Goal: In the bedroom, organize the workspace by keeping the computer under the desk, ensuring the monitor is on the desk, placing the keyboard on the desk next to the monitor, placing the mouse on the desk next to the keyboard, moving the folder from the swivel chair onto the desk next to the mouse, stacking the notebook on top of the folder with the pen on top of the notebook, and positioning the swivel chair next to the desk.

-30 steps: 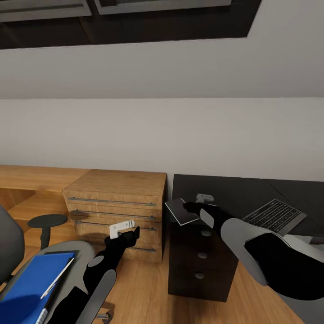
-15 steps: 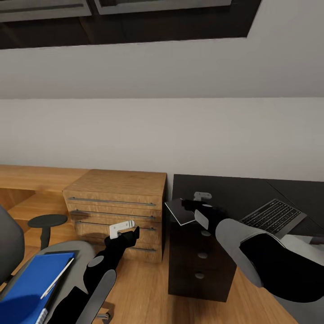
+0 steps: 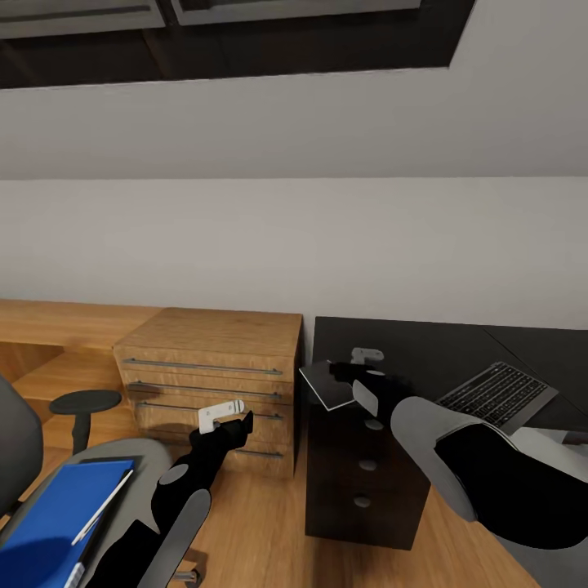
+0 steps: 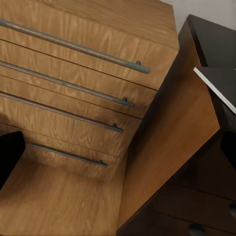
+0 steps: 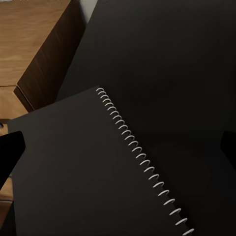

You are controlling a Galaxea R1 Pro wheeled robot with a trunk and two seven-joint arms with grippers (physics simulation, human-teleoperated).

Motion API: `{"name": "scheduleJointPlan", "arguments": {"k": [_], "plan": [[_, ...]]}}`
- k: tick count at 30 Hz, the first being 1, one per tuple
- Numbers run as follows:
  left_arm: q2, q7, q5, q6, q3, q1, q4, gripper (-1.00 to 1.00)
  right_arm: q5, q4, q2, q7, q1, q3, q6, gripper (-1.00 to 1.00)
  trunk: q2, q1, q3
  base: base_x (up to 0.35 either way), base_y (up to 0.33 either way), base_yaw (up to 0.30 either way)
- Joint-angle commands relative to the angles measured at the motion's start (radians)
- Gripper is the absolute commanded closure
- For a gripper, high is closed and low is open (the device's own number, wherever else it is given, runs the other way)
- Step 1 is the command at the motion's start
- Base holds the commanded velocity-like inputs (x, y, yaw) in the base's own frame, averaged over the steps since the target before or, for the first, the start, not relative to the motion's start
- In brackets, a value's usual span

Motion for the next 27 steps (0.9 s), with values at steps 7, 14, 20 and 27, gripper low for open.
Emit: {"name": "scheduleJointPlan", "arguments": {"k": [7, 14, 20, 27], "plan": [[0.001, 0.010, 0.011, 0.001, -0.002, -0.001, 0.000, -1.00, -0.009, -0.001, -0.001, -0.004, -0.001, 0.007, 0.001, -1.00, -0.001, 0.000, -0.001, 0.150, 0.000, 0.000], [0.001, 0.010, 0.011, 0.001, -0.002, -0.001, 0.000, -1.00, -0.008, -0.001, 0.002, -0.004, -0.001, 0.010, -0.001, -1.00, -0.001, 0.000, -0.001, 0.171, 0.000, 0.000], [0.001, 0.010, 0.010, 0.001, -0.002, -0.001, 0.000, -1.00, -0.008, 0.000, 0.001, -0.004, -0.001, 0.008, 0.000, -1.00, -0.001, 0.000, -0.003, 0.082, 0.000, 0.000], [0.001, 0.010, 0.010, 0.001, -0.002, -0.001, 0.000, -1.00, -0.009, 0.000, 0.001, -0.004, -0.001, 0.008, 0.002, -1.00, -0.001, 0.000, -0.003, 0.273, 0.000, 0.000]]}}
